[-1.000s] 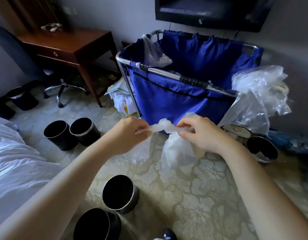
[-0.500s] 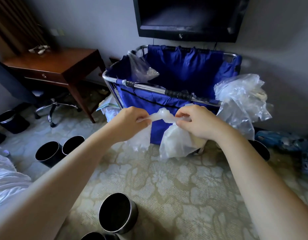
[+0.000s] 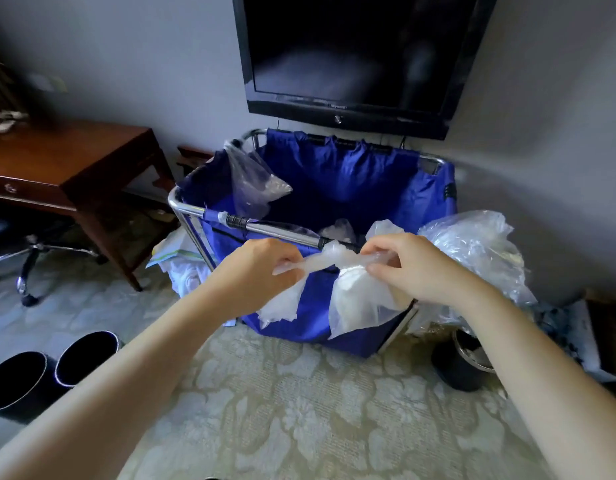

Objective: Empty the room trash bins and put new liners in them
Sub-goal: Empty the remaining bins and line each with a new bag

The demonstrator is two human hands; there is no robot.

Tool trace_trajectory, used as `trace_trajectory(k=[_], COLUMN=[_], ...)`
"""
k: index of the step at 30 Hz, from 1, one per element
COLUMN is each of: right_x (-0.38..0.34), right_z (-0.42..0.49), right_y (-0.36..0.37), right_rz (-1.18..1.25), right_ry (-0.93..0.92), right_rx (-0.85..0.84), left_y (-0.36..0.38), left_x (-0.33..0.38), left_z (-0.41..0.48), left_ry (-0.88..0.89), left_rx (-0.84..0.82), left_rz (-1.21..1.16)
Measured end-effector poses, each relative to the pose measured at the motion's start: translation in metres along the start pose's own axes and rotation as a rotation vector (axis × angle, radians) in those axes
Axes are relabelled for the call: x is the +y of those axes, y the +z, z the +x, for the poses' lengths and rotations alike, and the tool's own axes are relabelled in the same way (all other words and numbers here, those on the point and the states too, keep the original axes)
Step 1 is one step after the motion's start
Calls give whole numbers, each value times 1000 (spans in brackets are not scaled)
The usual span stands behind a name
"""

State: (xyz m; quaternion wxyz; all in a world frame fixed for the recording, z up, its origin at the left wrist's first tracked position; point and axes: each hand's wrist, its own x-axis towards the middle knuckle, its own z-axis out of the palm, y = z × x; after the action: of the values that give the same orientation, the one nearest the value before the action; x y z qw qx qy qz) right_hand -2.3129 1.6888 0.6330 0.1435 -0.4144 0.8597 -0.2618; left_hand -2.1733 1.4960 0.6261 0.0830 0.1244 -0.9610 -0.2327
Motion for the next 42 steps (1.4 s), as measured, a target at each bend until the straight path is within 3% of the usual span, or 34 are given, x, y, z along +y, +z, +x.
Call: trace_trajectory(k=[9,15,22,33,36,39,42], right_x=[6,45,145,288,307,314,312], right_z=[83,153,256,343,343,338,335], right_y=[-19,-26,-30,9,31,49,54], right_rz=[53,88,170,333,371,390,404], right_ry=[29,80,149,466,540,598,620], right_rx=[71,70,-39,-297,-381,-443,-452], left_y=[-17,3,60,195,220,231,232], left_x=[-42,-53,-60,-80,-91,-98,-101], left_z=[86,161,277,406,415,420,424], left_ry=[98,-13,-159,-432,-491,-475,-461], left_rx=[40,61,4,-354,-548,-724,-752], left_rz=[11,61,26,-123,-156,-45,-26])
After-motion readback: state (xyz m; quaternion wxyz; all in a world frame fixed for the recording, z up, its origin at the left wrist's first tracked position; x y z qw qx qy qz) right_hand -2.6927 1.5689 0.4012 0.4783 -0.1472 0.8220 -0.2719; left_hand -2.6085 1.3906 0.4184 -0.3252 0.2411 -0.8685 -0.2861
